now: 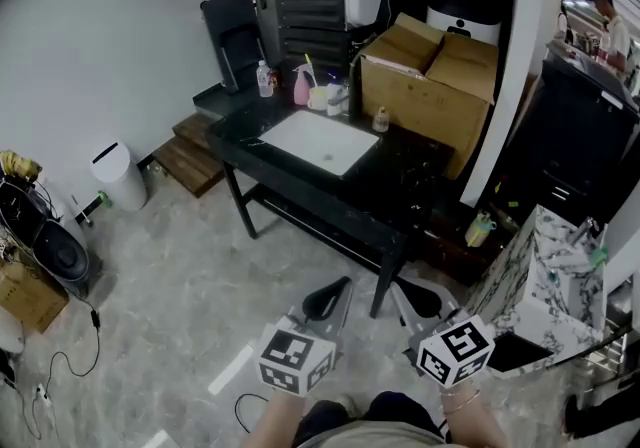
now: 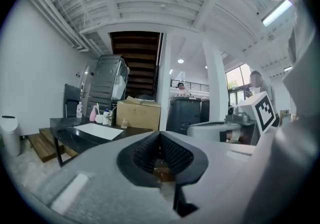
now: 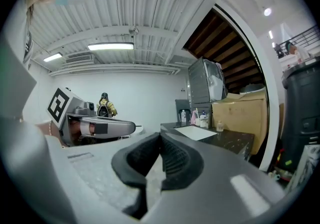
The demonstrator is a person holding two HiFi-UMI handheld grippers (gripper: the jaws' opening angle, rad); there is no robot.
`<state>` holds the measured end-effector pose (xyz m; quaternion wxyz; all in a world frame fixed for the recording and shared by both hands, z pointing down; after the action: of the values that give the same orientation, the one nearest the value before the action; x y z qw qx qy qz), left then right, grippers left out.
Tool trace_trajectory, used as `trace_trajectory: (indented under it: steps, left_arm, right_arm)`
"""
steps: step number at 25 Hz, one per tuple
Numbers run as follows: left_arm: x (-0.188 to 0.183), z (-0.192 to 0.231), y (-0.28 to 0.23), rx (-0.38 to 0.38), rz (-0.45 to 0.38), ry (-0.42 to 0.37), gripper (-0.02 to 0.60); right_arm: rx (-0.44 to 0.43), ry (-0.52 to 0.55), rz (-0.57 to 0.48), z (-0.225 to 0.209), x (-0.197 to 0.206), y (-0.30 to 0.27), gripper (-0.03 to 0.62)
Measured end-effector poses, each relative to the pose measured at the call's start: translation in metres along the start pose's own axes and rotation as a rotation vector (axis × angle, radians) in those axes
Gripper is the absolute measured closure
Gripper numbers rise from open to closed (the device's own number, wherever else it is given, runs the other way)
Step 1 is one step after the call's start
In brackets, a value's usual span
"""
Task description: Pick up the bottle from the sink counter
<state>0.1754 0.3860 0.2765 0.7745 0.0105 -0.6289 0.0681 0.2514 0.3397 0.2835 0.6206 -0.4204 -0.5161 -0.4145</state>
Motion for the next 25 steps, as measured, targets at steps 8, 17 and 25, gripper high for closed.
trace_trajectory:
  steps: [8, 17, 25]
  left_arm:
    - [0.015, 0.022, -0.011, 0.011, 0.020, -0.011, 0.577]
    - [0.014, 0.070, -0.063, -0.034, 0.046, -0.001, 0.577]
    - [-0.014, 0.123, -0.131, -0.058, 0.043, -0.017, 0.577]
  right_arm:
    - [-0.011, -0.003, 0.034, -0.006, 0.012, -0.030, 0.591]
    - [-0.045, -0.028, -0.003, -0.051, 0.017, -0.090, 0.591]
    - [-0.050, -0.071, -0.042, -0.117, 0.014, -0.159, 0.591]
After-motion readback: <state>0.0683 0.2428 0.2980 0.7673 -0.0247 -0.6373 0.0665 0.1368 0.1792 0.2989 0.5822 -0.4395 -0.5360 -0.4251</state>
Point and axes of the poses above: the fingertips, and each gripper's own axes: y backward along the fingers, z to its left, x out of its underside, the point moved 1 cm from there along y, backward along the fingers, and after that the axes turned 8 degrees about y, right-handed, at the moved point
